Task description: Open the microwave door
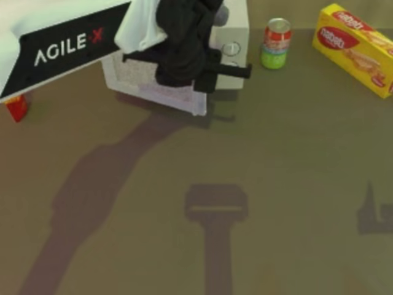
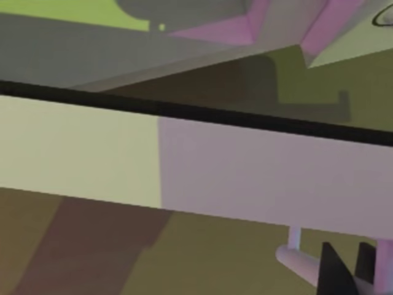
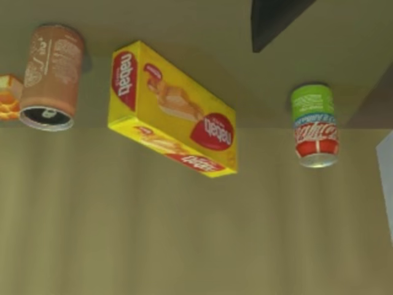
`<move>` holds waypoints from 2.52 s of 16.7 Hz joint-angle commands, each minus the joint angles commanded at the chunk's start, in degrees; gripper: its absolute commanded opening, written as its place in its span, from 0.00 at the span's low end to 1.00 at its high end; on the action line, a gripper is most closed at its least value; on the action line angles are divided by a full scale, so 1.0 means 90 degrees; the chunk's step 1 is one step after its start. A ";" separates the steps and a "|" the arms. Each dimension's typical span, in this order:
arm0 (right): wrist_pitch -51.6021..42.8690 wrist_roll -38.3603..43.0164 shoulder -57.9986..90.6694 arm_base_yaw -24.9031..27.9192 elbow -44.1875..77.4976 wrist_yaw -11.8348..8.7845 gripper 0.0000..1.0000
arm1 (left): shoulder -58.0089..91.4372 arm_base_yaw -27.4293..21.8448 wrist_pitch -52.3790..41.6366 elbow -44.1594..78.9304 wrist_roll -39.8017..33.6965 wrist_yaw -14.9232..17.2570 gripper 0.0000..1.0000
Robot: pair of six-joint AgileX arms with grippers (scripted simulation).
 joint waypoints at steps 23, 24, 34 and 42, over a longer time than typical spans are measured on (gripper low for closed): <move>0.0000 0.0000 0.0000 0.0000 0.0000 0.0000 1.00 | -0.0495 0.0126 0.0324 -0.0729 0.0641 0.0353 0.00; 0.0000 0.0000 0.0000 0.0000 0.0000 0.0000 1.00 | -0.0495 0.0126 0.0324 -0.0729 0.0641 0.0353 0.00; 0.0000 0.0000 0.0000 0.0000 0.0000 0.0000 1.00 | -0.0495 0.0126 0.0324 -0.0729 0.0641 0.0353 0.00; 0.0000 0.0000 0.0000 0.0000 0.0000 0.0000 1.00 | -0.0495 0.0126 0.0324 -0.0729 0.0641 0.0353 0.00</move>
